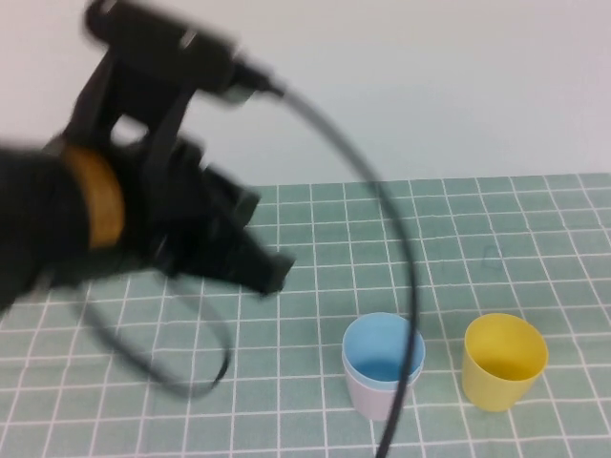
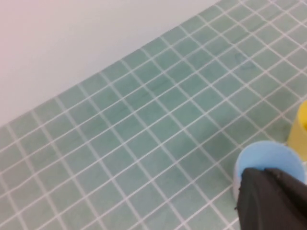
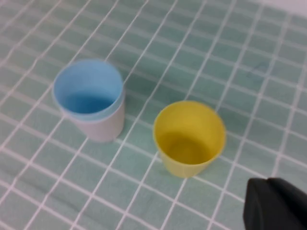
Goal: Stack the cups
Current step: Pick up the yellow cup
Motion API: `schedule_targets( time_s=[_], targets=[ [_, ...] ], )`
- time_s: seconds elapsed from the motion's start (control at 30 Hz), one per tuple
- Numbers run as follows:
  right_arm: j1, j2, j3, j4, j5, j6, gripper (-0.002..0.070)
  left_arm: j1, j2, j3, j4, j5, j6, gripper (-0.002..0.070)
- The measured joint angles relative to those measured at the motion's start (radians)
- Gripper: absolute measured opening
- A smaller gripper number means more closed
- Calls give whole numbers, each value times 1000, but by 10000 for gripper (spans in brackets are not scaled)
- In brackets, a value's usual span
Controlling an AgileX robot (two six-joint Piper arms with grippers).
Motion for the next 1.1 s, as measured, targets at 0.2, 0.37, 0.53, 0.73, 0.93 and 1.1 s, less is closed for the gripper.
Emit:
schedule_targets(
  time_s=[0.2, 0.37, 0.53, 0.73, 0.93, 1.1],
  targets=[
    [120, 339, -118, -80, -17, 2, -1, -80, -154, 204, 189, -40, -212, -1],
    [140, 597, -244, -164, 11, 102, 67, -140, -270, 323, 255, -84, -250, -1],
    [140, 792, -368, -183, 47, 140, 264, -153, -338, 381, 282, -90, -272, -1],
    [141, 930, -444, -185, 93, 146, 368, -153, -357, 387, 287, -76, -278, -1],
    [141, 988, -448, -241, 93, 179, 368, -153, -357, 387, 287, -76, -281, -1],
    [141, 1006, -450, -273, 91, 205, 246, -153, -357, 387, 287, -74, -283, -1]
  ],
)
